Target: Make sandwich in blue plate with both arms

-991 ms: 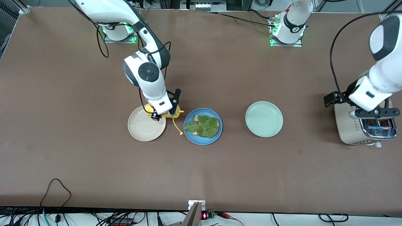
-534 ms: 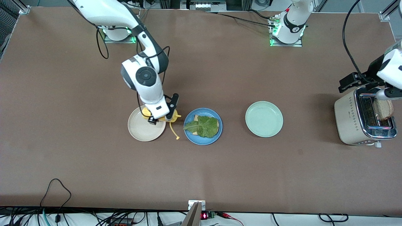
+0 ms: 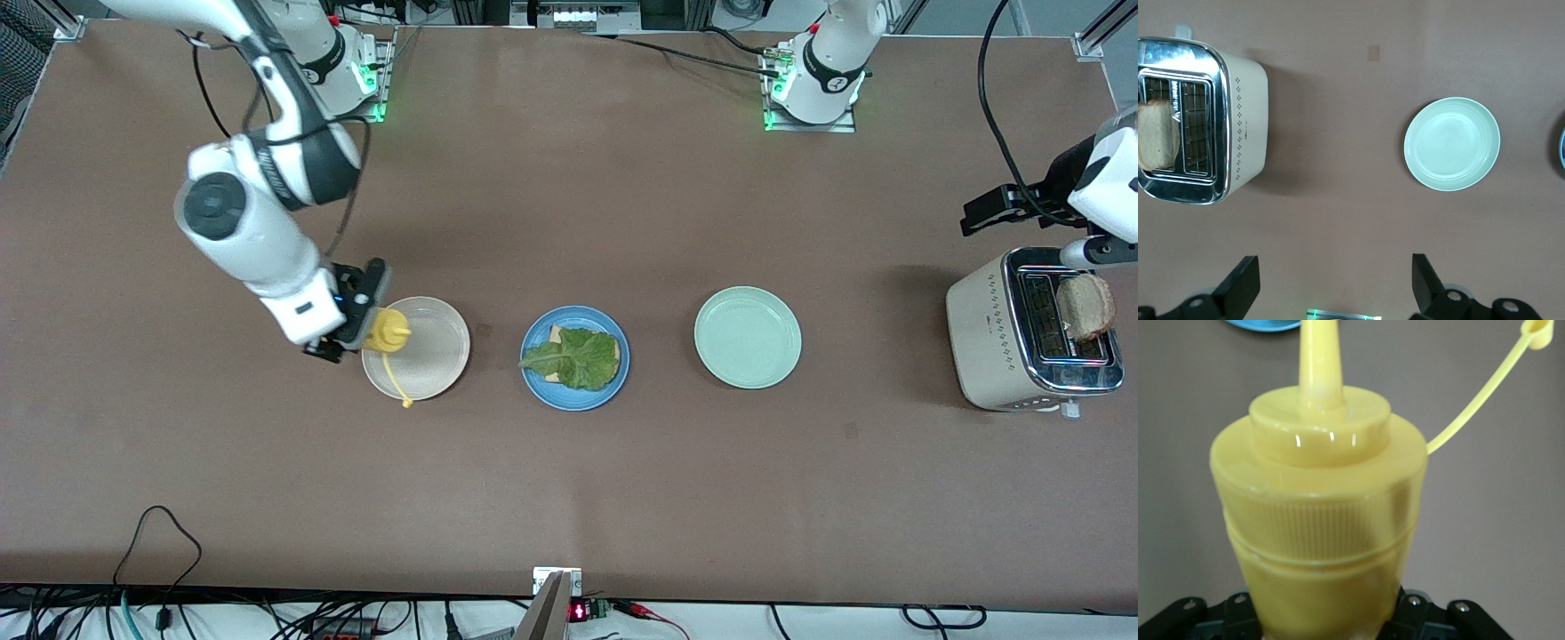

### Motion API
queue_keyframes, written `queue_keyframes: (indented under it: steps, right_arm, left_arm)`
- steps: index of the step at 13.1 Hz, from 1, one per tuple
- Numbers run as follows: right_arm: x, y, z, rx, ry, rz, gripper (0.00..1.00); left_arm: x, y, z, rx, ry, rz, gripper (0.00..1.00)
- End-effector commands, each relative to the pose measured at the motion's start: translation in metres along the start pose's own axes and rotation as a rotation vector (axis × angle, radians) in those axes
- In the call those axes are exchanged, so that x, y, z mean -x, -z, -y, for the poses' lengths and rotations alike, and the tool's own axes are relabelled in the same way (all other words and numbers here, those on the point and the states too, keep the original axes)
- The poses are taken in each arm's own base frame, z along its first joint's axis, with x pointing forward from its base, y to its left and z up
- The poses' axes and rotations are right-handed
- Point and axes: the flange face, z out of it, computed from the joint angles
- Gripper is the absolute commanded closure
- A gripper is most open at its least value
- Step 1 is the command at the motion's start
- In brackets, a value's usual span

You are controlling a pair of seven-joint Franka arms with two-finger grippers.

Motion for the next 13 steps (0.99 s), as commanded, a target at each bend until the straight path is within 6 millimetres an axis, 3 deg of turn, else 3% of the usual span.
queue_keyframes:
  steps: [1, 3, 6, 9, 13]
  right_arm:
    - [0.067, 0.039, 0.002, -0.057, 0.048, -0.046, 1.00]
    - [0.128, 0.057, -0.010, -0.098, 0.072, -0.121, 1.00]
    - [0.224, 0.059, -0.020, -0.142, 0.105, -0.266, 1.00]
    - [0.307, 0.027, -0.019, -0.183, 0.131, -0.456, 1.00]
    - [0.386, -0.040, -0.007, -0.173, 0.195, -0.712, 1.00]
  left_arm:
    - [0.004, 0.012, 0.001, -0.001, 0.000, -0.006, 0.00]
    - [0.007, 0.015, 0.004, 0.000, -0.030, -0.025, 0.00]
    - [0.004, 0.011, 0.010, -0.001, -0.040, -0.017, 0.00]
    - [0.000, 0.006, 0.022, -0.001, -0.019, -0.003, 0.00]
    - [-0.001, 0.000, 0.019, -0.003, -0.023, 0.016, 0.00]
